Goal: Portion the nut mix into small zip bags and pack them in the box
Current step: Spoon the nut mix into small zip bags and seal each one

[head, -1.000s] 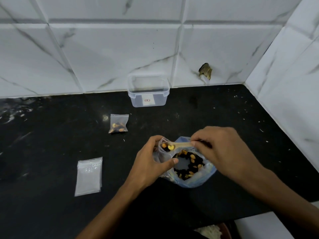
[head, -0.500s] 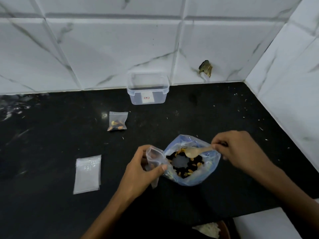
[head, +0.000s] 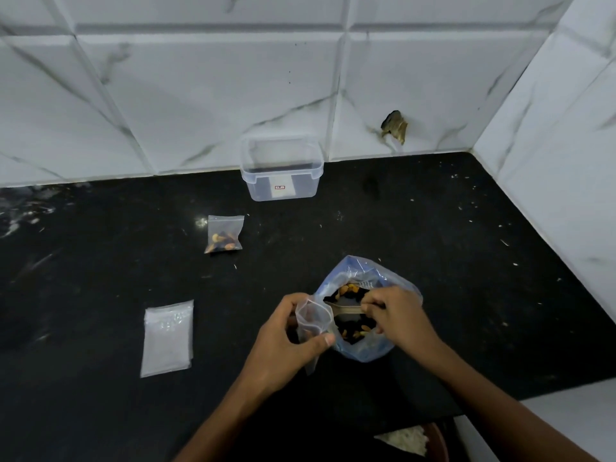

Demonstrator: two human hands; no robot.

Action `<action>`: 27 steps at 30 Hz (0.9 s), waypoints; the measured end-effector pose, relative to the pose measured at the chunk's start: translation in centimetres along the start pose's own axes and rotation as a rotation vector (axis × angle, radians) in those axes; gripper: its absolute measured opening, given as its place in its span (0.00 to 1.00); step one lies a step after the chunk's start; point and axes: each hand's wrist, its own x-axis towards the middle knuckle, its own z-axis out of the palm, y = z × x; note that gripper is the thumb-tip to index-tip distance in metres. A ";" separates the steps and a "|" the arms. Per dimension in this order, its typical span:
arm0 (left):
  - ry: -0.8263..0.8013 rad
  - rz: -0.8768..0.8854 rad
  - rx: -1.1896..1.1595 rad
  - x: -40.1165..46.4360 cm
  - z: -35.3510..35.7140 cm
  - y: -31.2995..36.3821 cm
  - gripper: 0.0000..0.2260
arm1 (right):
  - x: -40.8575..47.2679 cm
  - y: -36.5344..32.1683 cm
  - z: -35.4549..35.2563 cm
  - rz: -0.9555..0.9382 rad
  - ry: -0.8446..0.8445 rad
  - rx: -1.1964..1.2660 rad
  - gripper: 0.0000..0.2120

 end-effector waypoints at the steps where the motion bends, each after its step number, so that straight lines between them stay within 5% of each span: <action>1: -0.001 -0.001 0.007 -0.1 0.0 0.1 0.21 | 0.1 0.0 0.1 0.008 -0.009 0.025 0.06; 20: 0.047 0.003 0.048 -0.4 -0.8 0.6 0.21 | -1.8 0.3 -4.6 0.212 -0.038 0.441 0.06; 27: 0.085 0.076 0.122 0.0 -1.2 2.0 0.22 | -4.0 -2.1 -9.0 0.131 -0.018 0.533 0.07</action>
